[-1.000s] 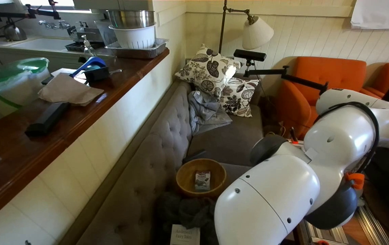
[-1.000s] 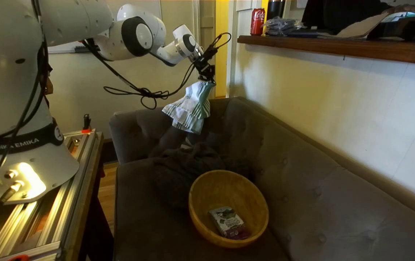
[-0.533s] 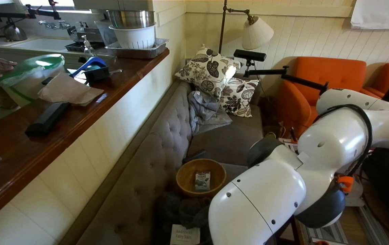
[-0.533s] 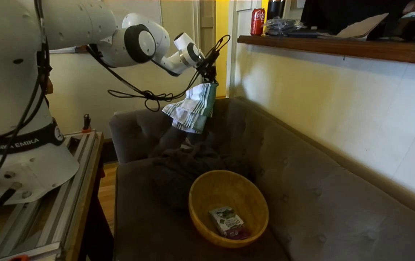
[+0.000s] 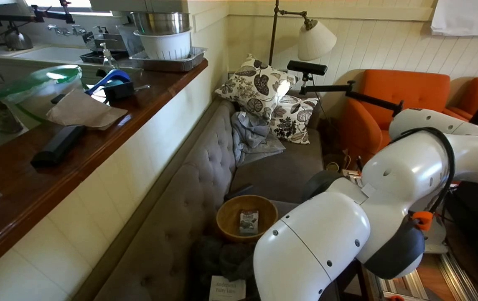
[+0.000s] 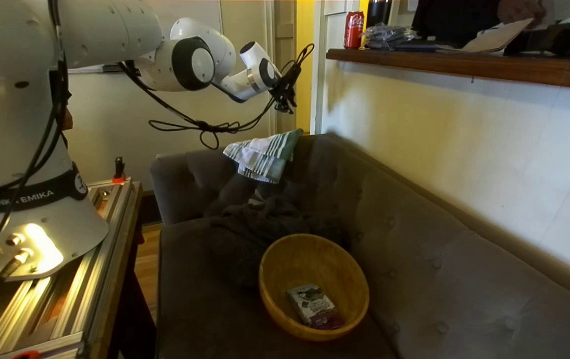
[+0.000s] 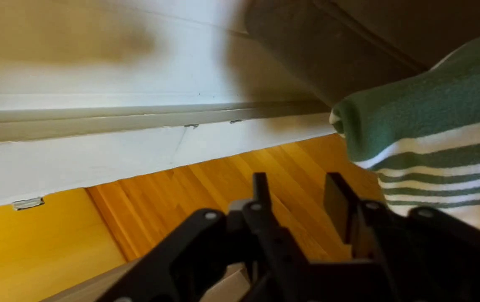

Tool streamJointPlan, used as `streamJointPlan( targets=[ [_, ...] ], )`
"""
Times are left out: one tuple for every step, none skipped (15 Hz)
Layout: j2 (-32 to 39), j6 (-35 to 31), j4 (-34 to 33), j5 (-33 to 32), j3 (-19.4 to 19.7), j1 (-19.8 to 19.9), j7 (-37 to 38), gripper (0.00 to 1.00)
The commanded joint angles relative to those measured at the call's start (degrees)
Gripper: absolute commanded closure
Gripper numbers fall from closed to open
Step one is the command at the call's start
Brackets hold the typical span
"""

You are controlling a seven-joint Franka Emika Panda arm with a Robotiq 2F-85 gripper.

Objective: Move the white and green towel to the left armrest of the sofa.

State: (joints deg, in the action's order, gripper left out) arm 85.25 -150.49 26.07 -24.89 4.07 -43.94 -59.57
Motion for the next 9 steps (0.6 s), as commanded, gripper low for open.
streamJointPlan(
  targets=[
    [-0.91, 3.39, -1.26, -0.58, 4.91, -1.06, 6.74, 0.28],
    [-1.33, 4.99, -1.28, -1.87, 8.37, -1.80, 12.59, 0.22],
    [-2.15, 7.12, -0.44, -2.53, 10.38, -2.37, 16.11, 0.14],
    [-2.48, 10.68, -0.49, -3.06, 12.01, -2.96, 18.50, 0.08],
    [-3.02, 14.02, -0.21, -3.51, 13.27, -3.71, 20.59, 0.01],
    [-3.69, 17.93, 0.19, -3.60, 13.81, -4.46, 22.18, 0.00],
    [-4.59, 22.29, 0.70, -3.15, 13.53, -5.25, 23.08, 0.00],
    [-5.25, 26.53, 0.97, -2.67, 13.11, -6.00, 24.31, 0.00],
    [-5.92, 30.71, 1.13, -2.34, 12.64, -6.70, 25.52, 0.00]
  ],
)
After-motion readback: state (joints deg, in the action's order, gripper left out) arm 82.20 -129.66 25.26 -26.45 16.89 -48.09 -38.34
